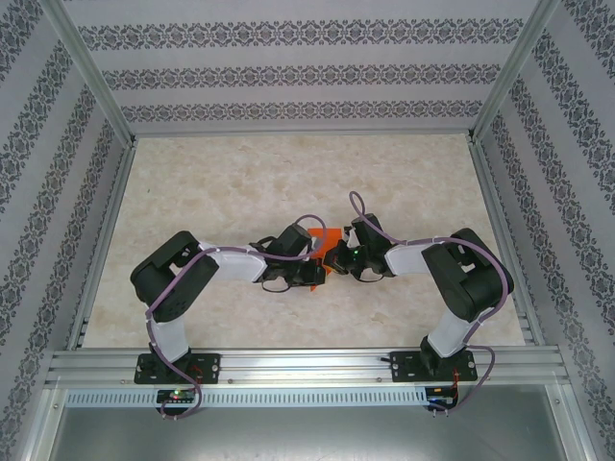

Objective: Fold a paper plane with a square sheet of paper (pick it up from the middle)
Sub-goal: Third fold the triangle at the center of the table.

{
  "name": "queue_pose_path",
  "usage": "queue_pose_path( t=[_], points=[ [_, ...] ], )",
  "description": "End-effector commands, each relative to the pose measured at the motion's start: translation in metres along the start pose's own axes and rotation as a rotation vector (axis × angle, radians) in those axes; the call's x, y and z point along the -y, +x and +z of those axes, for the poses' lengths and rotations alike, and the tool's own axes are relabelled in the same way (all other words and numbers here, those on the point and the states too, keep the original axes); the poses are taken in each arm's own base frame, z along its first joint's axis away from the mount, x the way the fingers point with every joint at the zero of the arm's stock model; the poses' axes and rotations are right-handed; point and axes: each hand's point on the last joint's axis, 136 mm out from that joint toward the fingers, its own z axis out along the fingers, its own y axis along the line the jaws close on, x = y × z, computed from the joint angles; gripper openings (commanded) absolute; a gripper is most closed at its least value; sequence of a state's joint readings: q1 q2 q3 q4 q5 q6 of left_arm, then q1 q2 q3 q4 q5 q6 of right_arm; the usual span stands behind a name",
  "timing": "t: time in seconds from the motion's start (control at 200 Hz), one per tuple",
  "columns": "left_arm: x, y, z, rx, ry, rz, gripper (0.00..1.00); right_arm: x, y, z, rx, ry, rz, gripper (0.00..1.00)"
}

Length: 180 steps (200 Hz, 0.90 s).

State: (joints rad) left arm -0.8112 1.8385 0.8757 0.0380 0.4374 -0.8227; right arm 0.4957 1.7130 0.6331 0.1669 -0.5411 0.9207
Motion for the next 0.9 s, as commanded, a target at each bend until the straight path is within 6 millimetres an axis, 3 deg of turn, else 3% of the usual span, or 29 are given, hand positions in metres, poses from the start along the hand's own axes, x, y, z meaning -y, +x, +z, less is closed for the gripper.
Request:
queue_pose_path(
  t=[0.0, 0.43, 0.634, 0.894],
  points=[
    [-0.035, 0.033, 0.002, -0.084, -0.077, -0.103, 0.0, 0.036, 0.012, 0.006, -0.023, 0.136, 0.034, 0.04],
    [-0.038, 0.05, -0.006, -0.128, 0.013, -0.158, 0.0, 0.044, 0.013, 0.008, -0.028, 0.157, 0.04, 0.04],
    [-0.045, 0.05, -0.012, -0.133, -0.002, -0.181, 0.0, 0.045, 0.012, 0.007, -0.027, 0.166, 0.037, 0.03],
    [-0.058, 0.065, -0.023, -0.226, -0.122, -0.117, 0.0, 0.042, 0.012, 0.007, -0.031, 0.164, 0.032, 0.03]
  ],
)
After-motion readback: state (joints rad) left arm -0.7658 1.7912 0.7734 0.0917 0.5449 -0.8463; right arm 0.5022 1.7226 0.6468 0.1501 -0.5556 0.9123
